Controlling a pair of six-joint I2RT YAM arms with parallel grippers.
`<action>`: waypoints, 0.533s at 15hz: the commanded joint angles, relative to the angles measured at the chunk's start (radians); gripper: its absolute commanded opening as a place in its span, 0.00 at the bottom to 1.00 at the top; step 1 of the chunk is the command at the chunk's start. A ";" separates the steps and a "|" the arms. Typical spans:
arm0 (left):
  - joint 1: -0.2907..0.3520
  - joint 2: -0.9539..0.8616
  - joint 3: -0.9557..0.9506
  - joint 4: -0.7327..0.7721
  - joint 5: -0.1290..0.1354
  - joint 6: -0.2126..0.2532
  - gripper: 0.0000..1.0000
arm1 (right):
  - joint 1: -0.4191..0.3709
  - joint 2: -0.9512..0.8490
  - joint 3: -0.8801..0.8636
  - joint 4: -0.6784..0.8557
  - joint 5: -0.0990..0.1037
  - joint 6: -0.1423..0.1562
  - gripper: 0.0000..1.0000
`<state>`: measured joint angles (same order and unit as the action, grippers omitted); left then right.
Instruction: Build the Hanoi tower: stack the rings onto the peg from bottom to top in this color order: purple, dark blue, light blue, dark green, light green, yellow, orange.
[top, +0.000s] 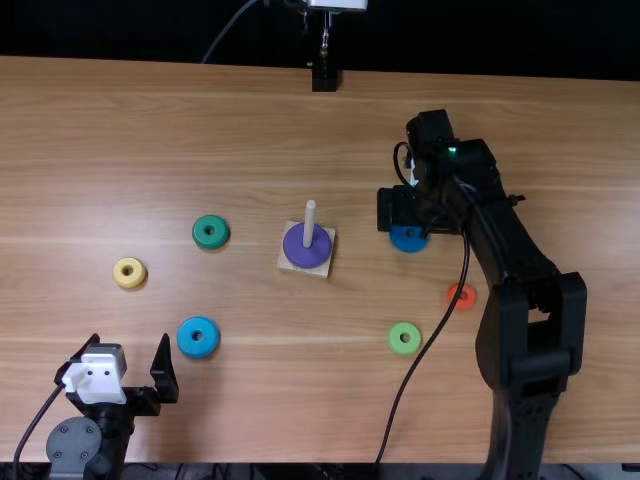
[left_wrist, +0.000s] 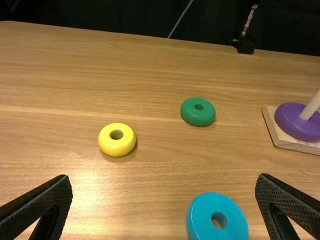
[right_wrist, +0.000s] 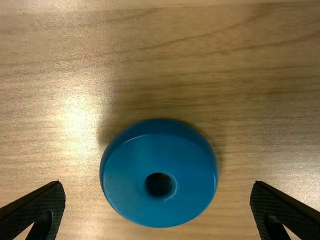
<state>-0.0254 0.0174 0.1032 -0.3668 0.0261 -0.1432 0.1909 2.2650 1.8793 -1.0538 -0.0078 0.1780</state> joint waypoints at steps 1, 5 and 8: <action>0.005 -0.017 -0.103 -0.079 -0.004 0.005 1.00 | 0.001 0.044 0.017 0.000 -0.009 0.006 1.00; 0.005 -0.017 -0.103 -0.079 -0.004 0.005 1.00 | 0.001 0.047 0.011 0.002 -0.009 0.006 1.00; 0.005 -0.017 -0.103 -0.079 -0.004 0.005 1.00 | 0.001 0.073 0.007 0.000 -0.007 0.006 1.00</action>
<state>-0.0254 0.0174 0.1032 -0.3668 0.0269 -0.1425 0.1909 2.2997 1.8793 -1.0531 -0.0078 0.1810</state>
